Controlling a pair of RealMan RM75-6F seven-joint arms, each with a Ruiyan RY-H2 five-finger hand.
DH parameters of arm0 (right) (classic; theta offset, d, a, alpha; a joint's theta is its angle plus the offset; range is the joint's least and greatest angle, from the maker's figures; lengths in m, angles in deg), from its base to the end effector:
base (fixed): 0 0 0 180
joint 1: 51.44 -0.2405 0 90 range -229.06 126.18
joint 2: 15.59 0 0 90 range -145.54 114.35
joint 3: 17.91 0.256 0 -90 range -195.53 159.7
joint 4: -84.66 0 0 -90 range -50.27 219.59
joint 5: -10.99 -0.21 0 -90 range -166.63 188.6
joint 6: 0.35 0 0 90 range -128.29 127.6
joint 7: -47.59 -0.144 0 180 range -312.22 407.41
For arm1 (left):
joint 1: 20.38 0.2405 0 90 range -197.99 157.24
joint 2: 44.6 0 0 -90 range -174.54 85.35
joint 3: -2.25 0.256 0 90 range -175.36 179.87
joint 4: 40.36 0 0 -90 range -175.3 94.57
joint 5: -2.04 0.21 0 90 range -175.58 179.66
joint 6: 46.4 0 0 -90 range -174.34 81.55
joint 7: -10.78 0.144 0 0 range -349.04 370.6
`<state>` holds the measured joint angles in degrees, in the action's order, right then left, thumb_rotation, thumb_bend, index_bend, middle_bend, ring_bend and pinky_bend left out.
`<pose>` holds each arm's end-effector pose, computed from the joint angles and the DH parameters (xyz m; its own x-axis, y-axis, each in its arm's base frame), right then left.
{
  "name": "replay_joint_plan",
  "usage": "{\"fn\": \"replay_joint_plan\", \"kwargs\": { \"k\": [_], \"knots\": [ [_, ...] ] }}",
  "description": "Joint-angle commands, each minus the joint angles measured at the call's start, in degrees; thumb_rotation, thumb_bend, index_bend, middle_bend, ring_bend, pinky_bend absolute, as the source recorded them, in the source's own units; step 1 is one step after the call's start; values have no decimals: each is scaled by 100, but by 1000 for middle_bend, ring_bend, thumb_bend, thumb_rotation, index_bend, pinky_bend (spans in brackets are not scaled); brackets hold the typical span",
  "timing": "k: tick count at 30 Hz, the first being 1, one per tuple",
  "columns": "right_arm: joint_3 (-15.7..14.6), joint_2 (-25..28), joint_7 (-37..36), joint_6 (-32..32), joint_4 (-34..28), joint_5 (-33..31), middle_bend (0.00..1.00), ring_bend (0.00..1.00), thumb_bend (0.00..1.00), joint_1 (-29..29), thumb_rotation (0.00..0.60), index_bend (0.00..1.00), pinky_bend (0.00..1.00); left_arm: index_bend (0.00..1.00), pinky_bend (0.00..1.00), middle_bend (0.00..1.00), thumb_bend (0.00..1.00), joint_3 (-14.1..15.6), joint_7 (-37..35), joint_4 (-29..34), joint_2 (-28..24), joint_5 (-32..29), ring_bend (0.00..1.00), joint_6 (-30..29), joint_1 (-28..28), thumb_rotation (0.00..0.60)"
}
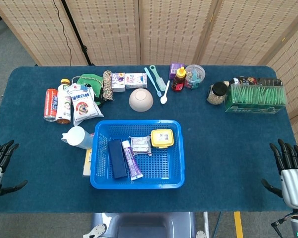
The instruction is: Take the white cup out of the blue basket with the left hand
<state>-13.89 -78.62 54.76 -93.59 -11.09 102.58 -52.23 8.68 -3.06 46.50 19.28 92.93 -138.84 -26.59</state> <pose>-0.2905 -0.1614 0.1764 0.4686 0.1358 0.8729 -0.8787 -0.0308 0.4764 -0.3191 0.1556 0.1609 0.2704 0.0436 0.9618 0.9583 -0.1086 -0.2645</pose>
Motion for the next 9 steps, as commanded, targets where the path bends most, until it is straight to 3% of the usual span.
{"fn": "replay_joint_plan", "kwargs": {
  "k": [1, 9],
  "knots": [
    [-7, 22, 43, 40, -55, -23, 0, 0, 0, -7, 600, 0, 0, 0, 0, 0, 65, 7, -45, -23, -11, 37, 0, 60, 17, 600],
    [-114, -13, 308, 27, -147, 148, 0, 0, 0, 24, 600, 0, 0, 0, 0, 0, 65, -40, -263, -91, -121, 151, 0, 27, 71, 600]
  ]
}}
